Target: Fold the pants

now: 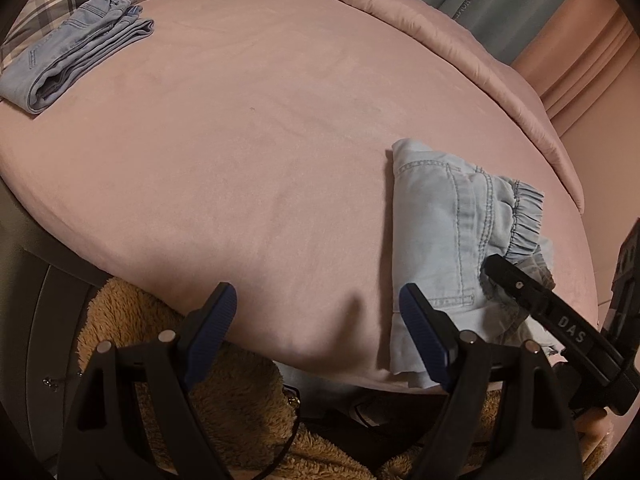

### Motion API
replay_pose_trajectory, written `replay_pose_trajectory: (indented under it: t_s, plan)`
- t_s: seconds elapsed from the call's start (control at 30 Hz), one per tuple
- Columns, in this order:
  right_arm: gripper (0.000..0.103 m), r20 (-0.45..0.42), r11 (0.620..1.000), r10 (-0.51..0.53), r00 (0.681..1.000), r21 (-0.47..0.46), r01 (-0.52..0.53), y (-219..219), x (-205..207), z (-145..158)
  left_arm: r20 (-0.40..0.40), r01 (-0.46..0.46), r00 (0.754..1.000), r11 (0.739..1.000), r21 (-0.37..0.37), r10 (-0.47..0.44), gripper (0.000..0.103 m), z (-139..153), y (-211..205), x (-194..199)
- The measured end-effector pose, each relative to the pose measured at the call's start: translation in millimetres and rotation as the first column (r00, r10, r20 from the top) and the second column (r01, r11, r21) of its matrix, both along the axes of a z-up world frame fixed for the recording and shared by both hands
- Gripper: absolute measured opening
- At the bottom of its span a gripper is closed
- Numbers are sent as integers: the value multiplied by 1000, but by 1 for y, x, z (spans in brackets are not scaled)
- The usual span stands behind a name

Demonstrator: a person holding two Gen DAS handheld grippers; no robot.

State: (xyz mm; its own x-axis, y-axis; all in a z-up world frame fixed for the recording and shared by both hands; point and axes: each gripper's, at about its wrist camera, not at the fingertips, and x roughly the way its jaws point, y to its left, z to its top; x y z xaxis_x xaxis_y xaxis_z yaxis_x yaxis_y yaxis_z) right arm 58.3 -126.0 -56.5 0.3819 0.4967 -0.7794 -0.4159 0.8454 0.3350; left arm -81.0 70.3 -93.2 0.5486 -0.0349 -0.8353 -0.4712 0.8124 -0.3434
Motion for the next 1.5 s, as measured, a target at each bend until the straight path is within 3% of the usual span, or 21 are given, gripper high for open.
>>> replay_pose_trajectory:
  t_s: [0.13, 0.53, 0.97, 1.13, 1.33, 1.5]
  plan:
    - [39, 16, 998, 5, 1000, 61, -6, -9, -5, 8, 4, 3, 1000, 1000, -4, -3, 83, 1, -1, -2]
    - [33, 158, 983, 8, 987, 181, -37, -28, -14, 61, 10, 13, 1000, 1000, -6, -13, 83, 4, -4, -1]
    - [29, 169, 951, -190, 967, 278, 138, -91, -6, 73, 22, 62, 998, 998, -14, -62, 83, 7, -16, 12]
    - [29, 107, 928, -273, 956, 293, 232, -123, 2, 57, 38, 108, 994, 994, -27, -106, 83, 9, -25, 27]
    - [29, -17, 911, -345, 938, 232, 339, -142, 16, 7, 67, 203, 977, 978, -38, -200, 81, 13, -40, 65]
    - [29, -110, 900, -367, 924, 208, 383, -151, 22, -24, 95, 294, 953, 953, -74, -287, 67, 11, -55, 101]
